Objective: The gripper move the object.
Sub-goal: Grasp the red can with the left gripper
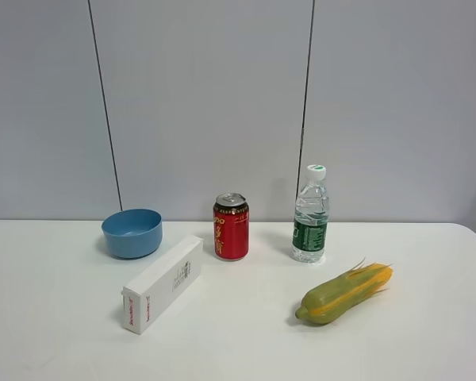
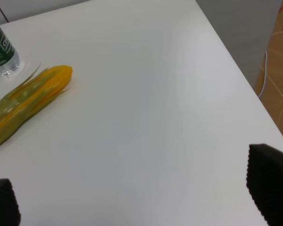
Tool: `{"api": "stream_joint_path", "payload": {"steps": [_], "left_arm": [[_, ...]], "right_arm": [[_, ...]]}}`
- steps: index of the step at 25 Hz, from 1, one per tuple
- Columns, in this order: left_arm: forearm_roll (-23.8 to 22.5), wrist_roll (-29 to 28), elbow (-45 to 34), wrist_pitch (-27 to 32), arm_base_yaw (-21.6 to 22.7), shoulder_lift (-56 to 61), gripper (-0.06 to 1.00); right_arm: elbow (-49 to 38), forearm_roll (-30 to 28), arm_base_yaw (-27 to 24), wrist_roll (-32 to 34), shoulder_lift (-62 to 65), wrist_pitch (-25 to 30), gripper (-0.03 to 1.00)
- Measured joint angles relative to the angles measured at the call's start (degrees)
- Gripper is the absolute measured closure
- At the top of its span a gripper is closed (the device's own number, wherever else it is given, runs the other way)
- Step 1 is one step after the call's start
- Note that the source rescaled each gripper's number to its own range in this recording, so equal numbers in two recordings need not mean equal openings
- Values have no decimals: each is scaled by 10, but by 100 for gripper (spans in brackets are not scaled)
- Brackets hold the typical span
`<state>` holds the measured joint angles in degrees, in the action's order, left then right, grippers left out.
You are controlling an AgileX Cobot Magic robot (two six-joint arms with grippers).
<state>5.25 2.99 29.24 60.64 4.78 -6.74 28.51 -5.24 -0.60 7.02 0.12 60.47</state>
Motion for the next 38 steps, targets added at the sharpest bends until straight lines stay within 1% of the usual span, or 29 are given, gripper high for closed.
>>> {"api": "stream_joint_path", "payload": {"steps": [3,7,10,13,15,19,22,24,25,26,28,29,30,31,32,34,38], "left_arm": [[6,0,29,1,0,-88,61],[6,5,109,-4,0,-222,61],[5,26,170,-29,0,-327,61],[-2,33,224,-43,0,-428,61],[-15,34,254,-53,-4,-493,61],[-38,49,310,-92,-53,-604,61],[-41,85,368,-122,-102,-691,60],[-41,115,411,-127,-143,-742,60],[-39,132,435,-128,-162,-770,56],[-35,147,459,-130,-177,-798,49],[-25,182,504,-139,-210,-848,29],[-19,194,529,-143,-223,-875,17],[-14,206,556,-146,-239,-897,7],[-10,214,579,-148,-253,-923,1],[-7,220,608,-149,-267,-949,-2],[-5,223,670,-148,-289,-995,-4],[1,226,783,-126,-319,-1088,-6]], "right_arm": [[0,0,0,0,0,0,-3],[0,0,0,0,0,0,-3],[0,0,0,0,0,0,-3],[0,0,0,0,0,0,-3],[0,0,0,0,0,0,-3],[0,0,0,0,0,0,-3],[0,0,0,0,0,0,-3],[0,0,0,0,0,0,-3],[0,0,0,0,0,0,-3],[0,0,0,0,0,0,-3],[0,0,0,0,0,0,-3],[0,0,0,0,0,0,-3],[0,0,0,0,0,0,-3],[0,0,0,0,0,0,-3],[0,0,0,0,0,0,-3],[0,0,0,0,0,0,-3],[0,0,0,0,0,0,-3]]}}
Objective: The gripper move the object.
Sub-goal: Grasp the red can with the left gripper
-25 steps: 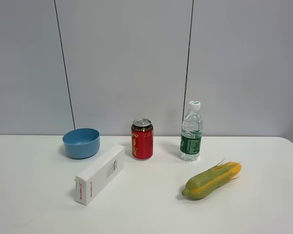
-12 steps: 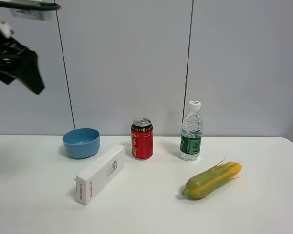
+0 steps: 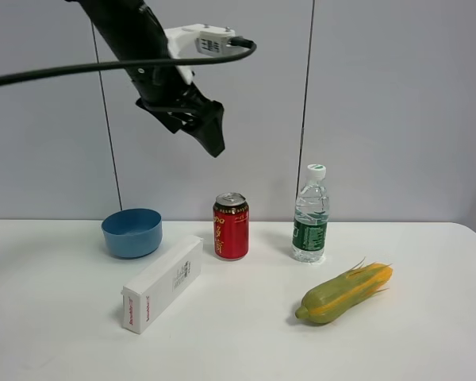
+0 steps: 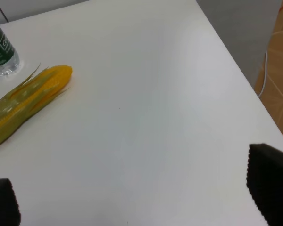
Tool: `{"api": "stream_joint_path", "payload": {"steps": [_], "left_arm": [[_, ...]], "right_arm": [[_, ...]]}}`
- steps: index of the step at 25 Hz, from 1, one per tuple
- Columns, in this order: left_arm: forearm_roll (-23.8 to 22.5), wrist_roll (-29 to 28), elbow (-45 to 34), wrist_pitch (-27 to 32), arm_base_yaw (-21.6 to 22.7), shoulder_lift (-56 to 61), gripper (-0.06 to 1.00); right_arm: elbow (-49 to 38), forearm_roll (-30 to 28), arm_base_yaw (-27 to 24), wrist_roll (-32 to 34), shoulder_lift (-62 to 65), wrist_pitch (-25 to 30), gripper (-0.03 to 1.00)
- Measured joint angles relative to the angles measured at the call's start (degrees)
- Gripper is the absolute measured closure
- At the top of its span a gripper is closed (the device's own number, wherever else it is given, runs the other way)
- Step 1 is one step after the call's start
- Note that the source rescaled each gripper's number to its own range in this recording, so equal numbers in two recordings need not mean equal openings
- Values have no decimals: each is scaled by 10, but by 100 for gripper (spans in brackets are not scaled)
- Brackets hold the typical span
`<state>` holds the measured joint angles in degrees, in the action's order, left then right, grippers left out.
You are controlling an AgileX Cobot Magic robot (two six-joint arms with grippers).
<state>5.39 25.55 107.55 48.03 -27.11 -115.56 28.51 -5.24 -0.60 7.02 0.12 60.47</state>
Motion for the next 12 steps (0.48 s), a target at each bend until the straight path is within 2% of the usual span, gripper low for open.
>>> {"api": "stream_joint_path", "payload": {"steps": [6,9,12], "left_arm": [[35,17,154,35,-16,-128,-6],[51,26,196,46,-16,-172,-6],[58,37,203,41,-15,-193,-6]], "right_arm": [[0,0,0,0,0,0,-3],[0,0,0,0,0,0,-3],[0,0,0,0,0,0,-3]]}}
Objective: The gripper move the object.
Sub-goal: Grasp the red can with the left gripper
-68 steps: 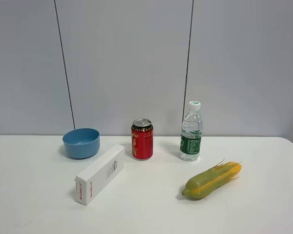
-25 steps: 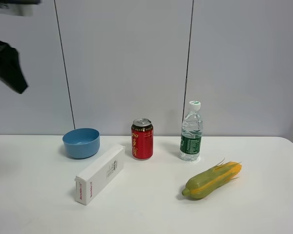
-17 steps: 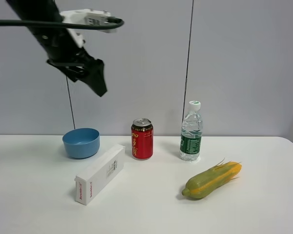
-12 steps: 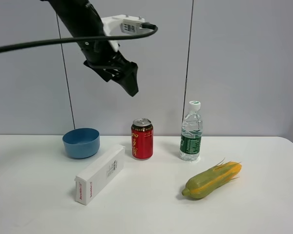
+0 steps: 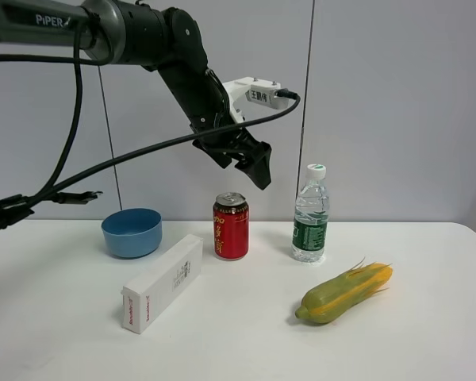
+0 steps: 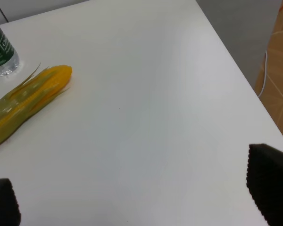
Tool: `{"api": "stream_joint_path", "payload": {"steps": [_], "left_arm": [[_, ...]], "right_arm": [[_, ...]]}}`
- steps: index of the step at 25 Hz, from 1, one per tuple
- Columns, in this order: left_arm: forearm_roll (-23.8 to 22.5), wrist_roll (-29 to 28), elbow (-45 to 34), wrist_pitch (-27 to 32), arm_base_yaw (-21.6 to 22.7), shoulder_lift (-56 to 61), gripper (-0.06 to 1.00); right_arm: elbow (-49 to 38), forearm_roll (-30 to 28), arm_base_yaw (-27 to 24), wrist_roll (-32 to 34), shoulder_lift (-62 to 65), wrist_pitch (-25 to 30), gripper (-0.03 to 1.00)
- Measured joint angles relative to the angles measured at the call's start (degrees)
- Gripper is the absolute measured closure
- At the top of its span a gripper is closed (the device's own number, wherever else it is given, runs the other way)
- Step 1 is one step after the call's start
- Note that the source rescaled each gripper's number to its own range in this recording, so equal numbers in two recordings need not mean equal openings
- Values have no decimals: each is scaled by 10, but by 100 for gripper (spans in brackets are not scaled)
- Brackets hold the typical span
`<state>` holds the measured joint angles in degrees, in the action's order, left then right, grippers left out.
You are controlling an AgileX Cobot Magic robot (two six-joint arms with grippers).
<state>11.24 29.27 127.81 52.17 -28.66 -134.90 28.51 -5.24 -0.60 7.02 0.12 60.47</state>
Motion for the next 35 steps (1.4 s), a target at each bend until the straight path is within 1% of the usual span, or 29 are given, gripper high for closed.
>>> {"api": "stream_joint_path", "payload": {"steps": [5,9,13,26,32,33,34,35], "left_arm": [[7,27,1,-27,7,-17,-6],[8,38,2,-33,16,-31,-6],[8,62,2,-46,24,-47,-6],[21,73,3,-85,25,-101,-6],[23,78,3,-92,25,-113,-6],[23,78,3,-92,25,-115,-3],[23,78,3,-92,25,-115,3],[23,78,3,-92,25,-115,13]], "right_arm": [[0,0,0,0,0,0,-3],[0,0,0,0,0,0,-3],[0,0,0,0,0,0,-3],[0,0,0,0,0,0,-3],[0,0,0,0,0,0,-3],[0,0,0,0,0,0,-3],[0,0,0,0,0,0,-3],[0,0,0,0,0,0,-3]]}}
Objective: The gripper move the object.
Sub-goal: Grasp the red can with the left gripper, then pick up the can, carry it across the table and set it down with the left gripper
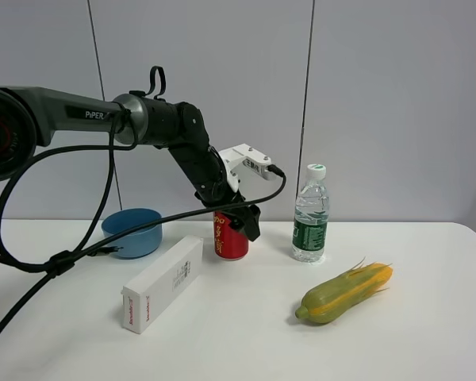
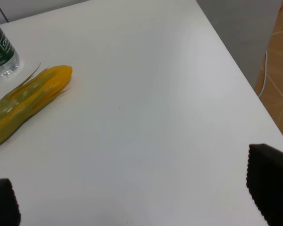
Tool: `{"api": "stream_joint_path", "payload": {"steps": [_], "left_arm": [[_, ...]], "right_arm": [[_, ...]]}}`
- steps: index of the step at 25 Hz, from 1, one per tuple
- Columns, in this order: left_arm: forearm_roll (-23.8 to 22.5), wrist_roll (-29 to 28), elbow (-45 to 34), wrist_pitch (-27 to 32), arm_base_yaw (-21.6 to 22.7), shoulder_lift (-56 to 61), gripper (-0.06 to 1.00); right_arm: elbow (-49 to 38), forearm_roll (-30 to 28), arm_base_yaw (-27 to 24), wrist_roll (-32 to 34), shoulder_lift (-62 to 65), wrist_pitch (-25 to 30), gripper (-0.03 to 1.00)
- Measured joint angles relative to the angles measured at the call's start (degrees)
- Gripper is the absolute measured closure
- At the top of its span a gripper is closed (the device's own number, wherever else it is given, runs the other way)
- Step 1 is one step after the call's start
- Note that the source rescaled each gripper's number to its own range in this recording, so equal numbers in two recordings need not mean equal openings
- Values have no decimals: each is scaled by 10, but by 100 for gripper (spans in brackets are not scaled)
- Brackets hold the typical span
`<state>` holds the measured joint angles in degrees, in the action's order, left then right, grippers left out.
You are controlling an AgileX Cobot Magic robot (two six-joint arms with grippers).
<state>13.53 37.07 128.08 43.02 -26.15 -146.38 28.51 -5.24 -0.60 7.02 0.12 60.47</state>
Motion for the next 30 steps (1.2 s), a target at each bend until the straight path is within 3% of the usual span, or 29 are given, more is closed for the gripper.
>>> {"api": "stream_joint_path", "payload": {"steps": [1,3,4,11,17,25,30], "left_arm": [[0,0,0,0,0,0,29],[-1,0,0,2,0,0,76],[-2,1,0,6,0,0,94],[-21,2,1,65,-1,22,94],[-45,-20,-3,106,-16,128,94],[-71,-56,-2,239,-84,243,94],[-76,-76,-2,252,-152,260,94]], "right_arm": [[0,0,0,0,0,0,-3],[0,0,0,0,0,0,-3],[0,0,0,0,0,0,-3],[0,0,0,0,0,0,-3],[0,0,0,0,0,0,-3],[0,0,0,0,0,0,-3],[0,0,0,0,0,0,-3]]}}
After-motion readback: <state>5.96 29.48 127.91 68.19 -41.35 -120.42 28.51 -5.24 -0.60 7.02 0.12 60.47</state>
